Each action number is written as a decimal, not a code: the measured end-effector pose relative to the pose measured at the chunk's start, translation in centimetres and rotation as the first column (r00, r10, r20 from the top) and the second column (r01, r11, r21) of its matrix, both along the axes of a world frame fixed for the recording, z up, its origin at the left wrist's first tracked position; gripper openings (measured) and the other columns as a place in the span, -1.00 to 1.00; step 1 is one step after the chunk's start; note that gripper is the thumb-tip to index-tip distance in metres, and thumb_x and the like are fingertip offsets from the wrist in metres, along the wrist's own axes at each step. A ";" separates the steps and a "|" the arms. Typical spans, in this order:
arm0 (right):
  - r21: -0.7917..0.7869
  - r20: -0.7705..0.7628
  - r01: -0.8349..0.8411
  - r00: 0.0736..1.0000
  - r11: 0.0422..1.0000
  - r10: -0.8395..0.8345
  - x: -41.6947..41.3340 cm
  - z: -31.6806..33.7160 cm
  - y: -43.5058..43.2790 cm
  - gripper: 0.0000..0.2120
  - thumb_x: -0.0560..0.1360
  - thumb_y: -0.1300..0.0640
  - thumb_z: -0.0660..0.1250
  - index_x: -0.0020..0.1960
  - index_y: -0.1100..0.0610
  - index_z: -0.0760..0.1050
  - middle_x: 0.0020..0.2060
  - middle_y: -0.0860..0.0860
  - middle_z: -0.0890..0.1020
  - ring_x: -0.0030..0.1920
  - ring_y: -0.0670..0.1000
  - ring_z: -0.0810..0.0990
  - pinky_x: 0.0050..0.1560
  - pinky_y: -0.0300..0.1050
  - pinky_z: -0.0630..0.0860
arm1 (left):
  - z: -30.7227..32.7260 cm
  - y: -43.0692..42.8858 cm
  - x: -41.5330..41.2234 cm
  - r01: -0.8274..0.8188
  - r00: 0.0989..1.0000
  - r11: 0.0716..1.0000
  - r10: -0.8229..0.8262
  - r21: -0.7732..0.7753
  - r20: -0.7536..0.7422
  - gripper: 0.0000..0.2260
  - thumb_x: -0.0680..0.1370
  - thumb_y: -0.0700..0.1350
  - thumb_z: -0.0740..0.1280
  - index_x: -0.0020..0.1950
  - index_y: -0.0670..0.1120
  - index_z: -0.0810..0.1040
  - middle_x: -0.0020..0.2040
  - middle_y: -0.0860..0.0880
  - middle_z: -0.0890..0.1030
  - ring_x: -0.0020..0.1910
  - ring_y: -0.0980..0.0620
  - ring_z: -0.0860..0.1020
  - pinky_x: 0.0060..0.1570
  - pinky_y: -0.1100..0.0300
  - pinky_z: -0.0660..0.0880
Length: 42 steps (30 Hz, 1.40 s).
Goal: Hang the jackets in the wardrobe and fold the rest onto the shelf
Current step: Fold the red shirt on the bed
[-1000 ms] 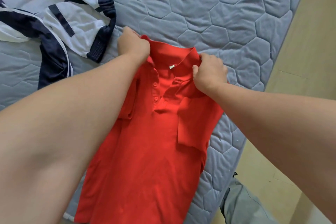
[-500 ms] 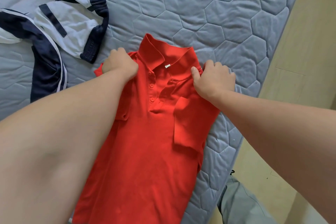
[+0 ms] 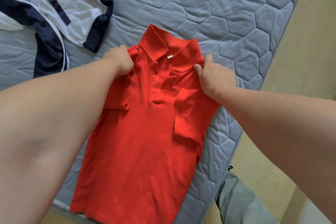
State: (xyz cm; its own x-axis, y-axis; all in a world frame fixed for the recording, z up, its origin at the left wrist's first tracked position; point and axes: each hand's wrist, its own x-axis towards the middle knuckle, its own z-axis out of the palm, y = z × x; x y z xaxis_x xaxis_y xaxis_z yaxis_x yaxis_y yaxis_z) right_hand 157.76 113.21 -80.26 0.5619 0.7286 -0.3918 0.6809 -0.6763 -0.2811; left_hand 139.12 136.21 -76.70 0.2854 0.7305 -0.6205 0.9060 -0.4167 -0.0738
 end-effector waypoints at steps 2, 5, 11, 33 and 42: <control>0.023 0.031 0.001 1.000 1.000 -0.002 -0.3 0.3 -0.1 -0.62 0.67 -0.24 -0.03 0.08 0.09 0.23 -0.06 0.20 0.65 -0.05 0.30 0.63 -0.19 0.09 0.34 | 0.3 -0.1 -0.3 -0.057 0.996 0.998 0.058 -0.020 0.068 -0.80 0.56 -0.21 0.21 0.17 -0.19 0.42 -0.03 -0.30 0.62 -0.17 -0.26 0.68 -0.13 -0.11 0.66; 0.085 0.052 0.001 0.999 0.996 -0.006 -1.1 1.0 -0.3 -0.61 0.67 -0.25 -0.04 0.10 0.08 0.25 -0.11 0.19 0.65 -0.12 0.30 0.62 -0.22 0.07 0.32 | 0.8 0.1 -1.4 -0.145 0.974 0.988 0.132 0.061 0.183 -0.83 0.53 -0.22 0.22 0.12 -0.16 0.44 0.14 -0.33 0.59 0.11 -0.32 0.58 0.08 -0.05 0.55; 0.330 -0.001 -0.063 0.998 0.942 0.067 -5.4 5.0 -1.6 -0.65 0.63 -0.26 0.08 0.14 0.01 0.33 -0.18 0.15 0.68 -0.18 0.32 0.64 -0.26 0.04 0.32 | 3.1 -0.7 -3.9 -0.554 0.688 0.814 0.566 -0.174 0.455 -0.85 0.47 -0.27 0.33 0.03 -0.18 0.55 0.08 -0.30 0.62 0.03 -0.27 0.65 0.05 -0.11 0.63; 0.053 -0.017 -0.774 0.631 0.631 0.775 -36.9 7.3 -20.5 -0.81 0.68 0.06 0.06 0.27 0.04 0.20 -0.17 0.03 0.57 -0.39 0.19 0.57 -0.51 -0.07 0.28 | 4.0 -20.2 -33.0 -0.813 0.092 0.380 0.831 -0.440 0.548 -0.75 0.30 -0.38 0.21 -0.30 -0.01 0.44 -0.21 0.00 0.57 -0.27 -0.02 0.50 -0.37 0.24 0.38; -0.260 -0.127 -0.853 0.496 0.453 0.859 -39.7 5.3 -24.2 -0.64 0.59 0.20 0.08 0.36 -0.02 0.19 0.13 0.15 0.37 -0.16 0.18 0.53 -0.46 -0.02 0.16 | 3.3 -25.4 -42.2 0.064 0.970 0.998 -0.062 -0.001 0.236 -0.52 0.47 -0.33 0.31 0.35 -0.01 0.43 0.53 -0.08 0.23 0.26 -0.25 0.48 0.21 -0.15 0.48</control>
